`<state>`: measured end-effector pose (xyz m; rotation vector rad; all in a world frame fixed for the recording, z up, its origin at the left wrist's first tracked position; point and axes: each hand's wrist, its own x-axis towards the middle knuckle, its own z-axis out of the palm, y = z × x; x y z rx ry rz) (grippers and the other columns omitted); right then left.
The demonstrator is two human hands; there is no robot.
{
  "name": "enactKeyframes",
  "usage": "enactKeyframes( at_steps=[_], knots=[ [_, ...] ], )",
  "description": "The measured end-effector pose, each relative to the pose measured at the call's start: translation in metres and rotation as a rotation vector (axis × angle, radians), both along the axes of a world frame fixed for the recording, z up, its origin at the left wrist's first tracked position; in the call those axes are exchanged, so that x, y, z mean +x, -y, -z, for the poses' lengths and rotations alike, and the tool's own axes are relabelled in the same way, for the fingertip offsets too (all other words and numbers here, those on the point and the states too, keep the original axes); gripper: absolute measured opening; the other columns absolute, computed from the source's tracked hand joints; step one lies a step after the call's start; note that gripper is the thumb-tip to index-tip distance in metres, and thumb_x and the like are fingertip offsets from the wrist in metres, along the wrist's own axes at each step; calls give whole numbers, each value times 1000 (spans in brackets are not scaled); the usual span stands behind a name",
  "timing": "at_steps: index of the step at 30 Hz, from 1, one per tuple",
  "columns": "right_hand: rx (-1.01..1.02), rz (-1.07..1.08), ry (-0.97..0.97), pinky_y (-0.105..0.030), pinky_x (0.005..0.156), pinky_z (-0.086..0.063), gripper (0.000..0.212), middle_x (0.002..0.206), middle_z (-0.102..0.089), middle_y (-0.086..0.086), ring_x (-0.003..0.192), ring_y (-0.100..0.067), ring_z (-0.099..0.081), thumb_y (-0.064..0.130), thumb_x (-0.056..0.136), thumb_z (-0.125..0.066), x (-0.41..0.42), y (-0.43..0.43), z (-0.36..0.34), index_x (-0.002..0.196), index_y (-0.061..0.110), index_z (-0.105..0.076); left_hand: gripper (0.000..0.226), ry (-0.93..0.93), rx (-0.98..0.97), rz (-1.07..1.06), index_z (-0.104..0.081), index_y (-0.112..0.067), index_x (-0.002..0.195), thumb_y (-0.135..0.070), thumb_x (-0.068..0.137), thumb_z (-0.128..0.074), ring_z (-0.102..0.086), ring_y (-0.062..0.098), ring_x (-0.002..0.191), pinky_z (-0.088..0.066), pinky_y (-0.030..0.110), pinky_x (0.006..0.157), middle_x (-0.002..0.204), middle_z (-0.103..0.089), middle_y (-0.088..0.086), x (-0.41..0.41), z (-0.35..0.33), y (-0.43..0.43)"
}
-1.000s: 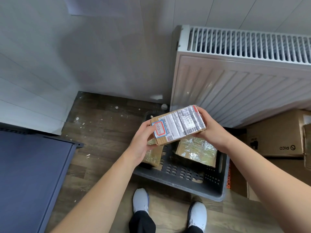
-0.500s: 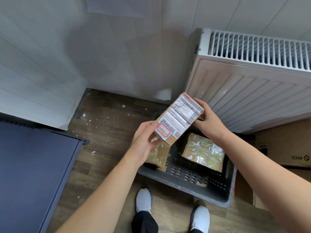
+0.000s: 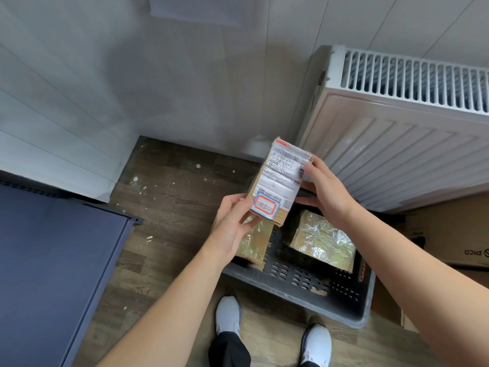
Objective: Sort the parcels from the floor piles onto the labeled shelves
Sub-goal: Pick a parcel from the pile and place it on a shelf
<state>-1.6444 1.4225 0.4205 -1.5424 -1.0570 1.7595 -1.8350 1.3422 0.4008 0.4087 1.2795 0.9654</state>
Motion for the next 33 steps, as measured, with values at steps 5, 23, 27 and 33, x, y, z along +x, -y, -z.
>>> enactKeyframes(
  at_steps=[5, 23, 27, 33],
  knots=[
    [70, -39, 46, -46, 99, -52, 51, 132, -58, 6, 114, -15, -63, 22, 100, -50, -21, 1, -14, 148, 28, -31, 56, -34, 2, 176, -45, -22, 130, -39, 81, -69, -60, 14, 120, -52, 40, 96, 127, -63, 2, -3, -7, 4],
    [530, -354, 212, -30, 85, -57, 24, 111, -69, 4, 96, -9, -68, 27, 96, -58, -160, -8, -273, 119, 20, -58, 57, -628, 333, -99, -37, -46, 142, -23, 94, -59, -53, -1, 121, -44, 32, 105, 131, -57, -23, -85, -268, 23],
    [625, -469, 142, -22, 77, -57, 21, 109, -71, 0, 85, -8, -69, 23, 97, -56, -181, 14, -338, 118, 20, -60, 53, -686, 399, -248, -45, -34, 139, -9, 94, -57, -57, -7, 110, -44, 9, 88, 127, -62, -16, -92, -341, 60],
    [792, -642, 65, -12, 75, -49, 26, 107, -68, 5, 92, -12, -66, 23, 97, -54, -210, 67, -422, 121, 16, -62, 58, -778, 405, -430, -47, -49, 122, 1, 92, -50, -63, -1, 106, -49, 17, 90, 116, -66, -20, -96, -426, 130]
  ],
)
